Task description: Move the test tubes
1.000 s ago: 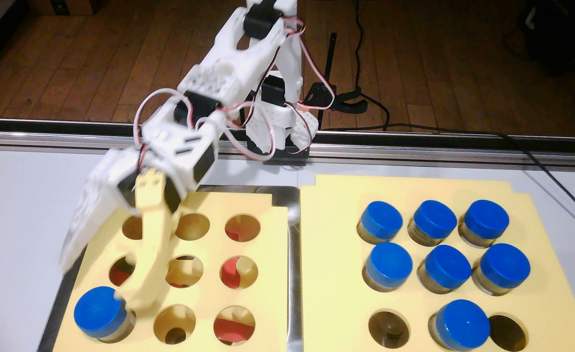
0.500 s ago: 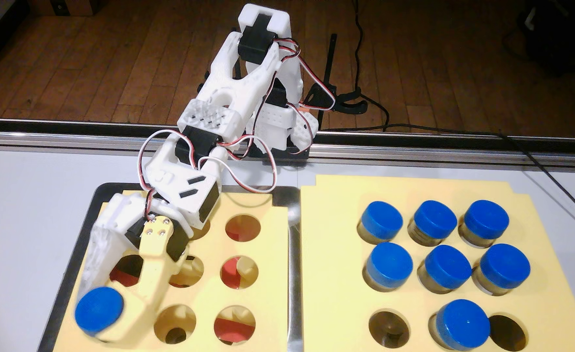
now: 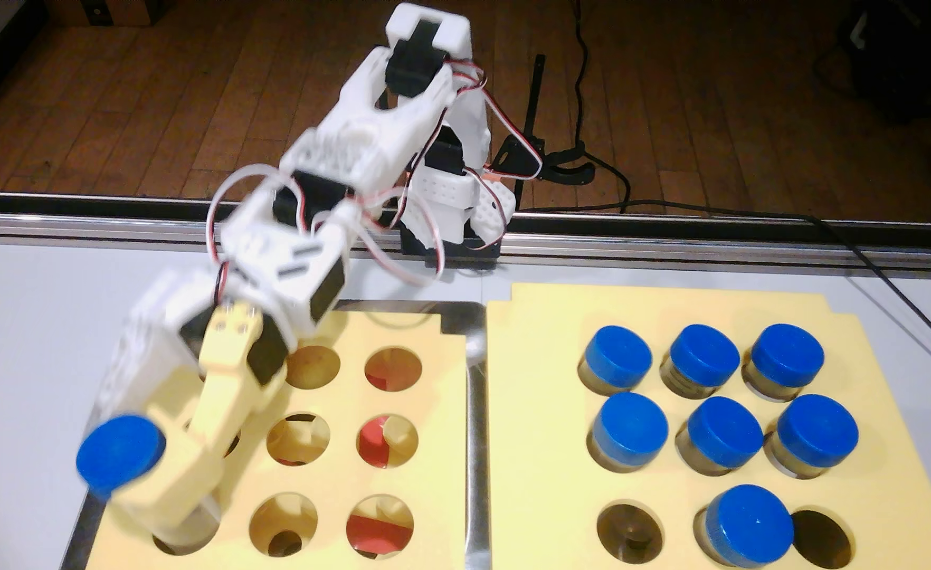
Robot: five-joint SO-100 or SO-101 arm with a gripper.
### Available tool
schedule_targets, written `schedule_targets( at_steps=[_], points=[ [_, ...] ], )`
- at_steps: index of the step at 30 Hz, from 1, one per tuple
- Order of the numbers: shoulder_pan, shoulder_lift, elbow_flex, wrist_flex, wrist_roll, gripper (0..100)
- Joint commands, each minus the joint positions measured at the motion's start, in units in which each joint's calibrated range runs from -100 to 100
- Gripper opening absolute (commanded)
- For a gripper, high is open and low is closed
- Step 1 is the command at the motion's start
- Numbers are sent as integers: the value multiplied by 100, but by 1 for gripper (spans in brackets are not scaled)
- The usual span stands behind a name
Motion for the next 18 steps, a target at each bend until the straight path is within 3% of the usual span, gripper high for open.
schedule_targets(
  at_steps=[1,4,9,15,18],
  points=[
    [109,-1495,-345,374,2,13],
    [131,-2181,-518,355,2,13],
    [-173,-2824,-536,-658,-14,14],
    [-2121,-2824,1343,-1034,-34,13],
    [-2581,-2815,1924,-1054,-34,13]
  ],
)
